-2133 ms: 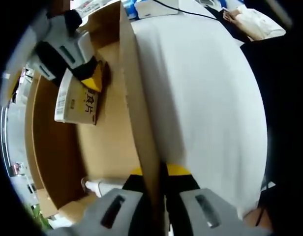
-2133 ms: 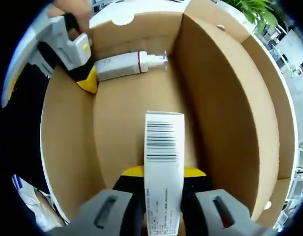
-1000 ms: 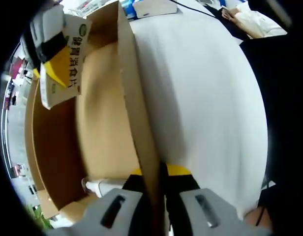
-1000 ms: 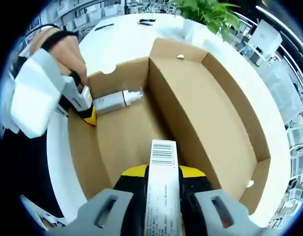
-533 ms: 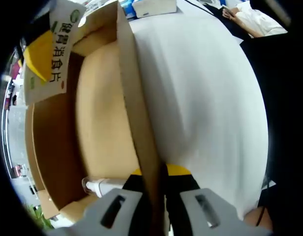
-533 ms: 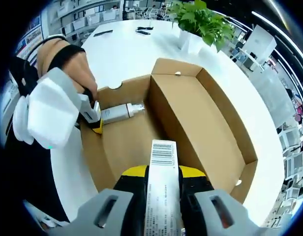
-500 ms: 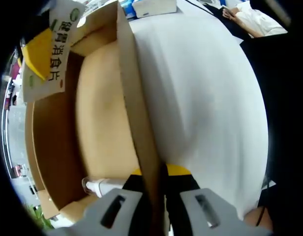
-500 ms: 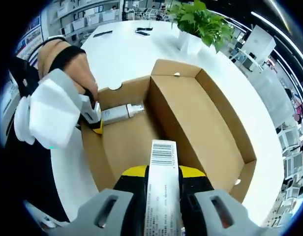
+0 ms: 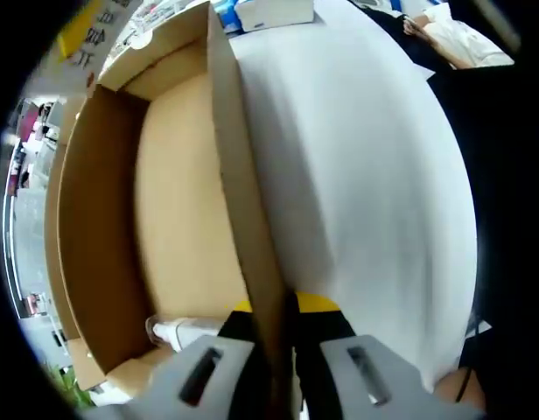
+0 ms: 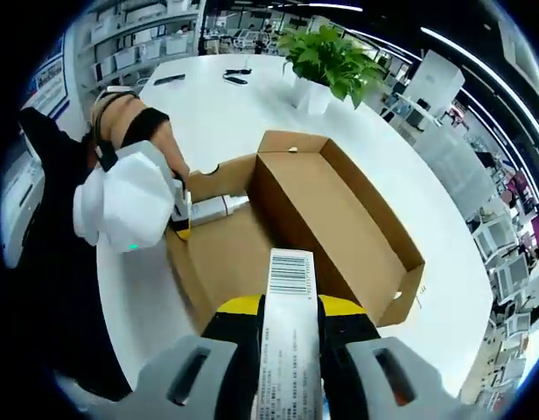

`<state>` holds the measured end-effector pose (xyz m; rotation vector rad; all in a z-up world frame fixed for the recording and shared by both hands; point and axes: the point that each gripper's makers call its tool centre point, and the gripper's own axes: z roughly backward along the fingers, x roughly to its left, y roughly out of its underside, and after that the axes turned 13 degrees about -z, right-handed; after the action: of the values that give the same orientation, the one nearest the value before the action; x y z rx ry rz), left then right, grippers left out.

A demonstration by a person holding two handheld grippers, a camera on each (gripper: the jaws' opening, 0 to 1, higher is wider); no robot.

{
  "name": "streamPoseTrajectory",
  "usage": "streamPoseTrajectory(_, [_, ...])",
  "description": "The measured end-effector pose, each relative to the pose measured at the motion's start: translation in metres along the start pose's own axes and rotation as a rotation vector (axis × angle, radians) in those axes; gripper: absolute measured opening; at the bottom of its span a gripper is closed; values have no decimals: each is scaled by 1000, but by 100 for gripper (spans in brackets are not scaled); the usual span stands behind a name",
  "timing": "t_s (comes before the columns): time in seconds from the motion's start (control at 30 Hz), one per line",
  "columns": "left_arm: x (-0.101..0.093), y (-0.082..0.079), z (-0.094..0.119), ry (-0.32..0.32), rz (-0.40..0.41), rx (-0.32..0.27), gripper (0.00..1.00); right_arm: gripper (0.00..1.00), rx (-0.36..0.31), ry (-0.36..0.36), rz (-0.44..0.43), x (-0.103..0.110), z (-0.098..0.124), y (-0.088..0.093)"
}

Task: Operate the shoe box by opening the lid, removing the specified soft item, and placing it in the target area until the item is outside and the box remains undamaged.

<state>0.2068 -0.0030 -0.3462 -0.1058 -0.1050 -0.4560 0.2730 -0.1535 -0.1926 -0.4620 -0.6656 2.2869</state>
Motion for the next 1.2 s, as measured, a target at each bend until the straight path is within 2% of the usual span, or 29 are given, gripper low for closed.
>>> streamPoseTrajectory(0.33, [0,1,0,-2,1,2,4,22,-27,68,-67,-6,44,35])
streamPoseTrajectory(0.63, [-1,1,0,1,2,-1,4,22,-40,161,-153,-14,87,81])
streamPoseTrajectory(0.77, [-1,1,0,1,4,-4,4,22,-62,226,-236,-28,111,109])
streamPoseTrajectory(1.0, [-1,1,0,-2,3,0,4,22,-84,324,-361,-50,140,155])
streamPoseTrajectory(1.03, [-1,1,0,-3,5,1,4,22,-83,357,-388,-58,146,170])
streamPoseTrajectory(1.1, [0,1,0,-4,5,2,4,22,-91,395,-429,-67,152,184])
streamPoseTrajectory(1.17, [-1,0,0,-6,8,3,4,22,-92,419,-475,-78,157,207])
streamPoseTrajectory(1.2, [-1,0,0,-8,7,4,4,22,-98,429,-493,-80,157,211])
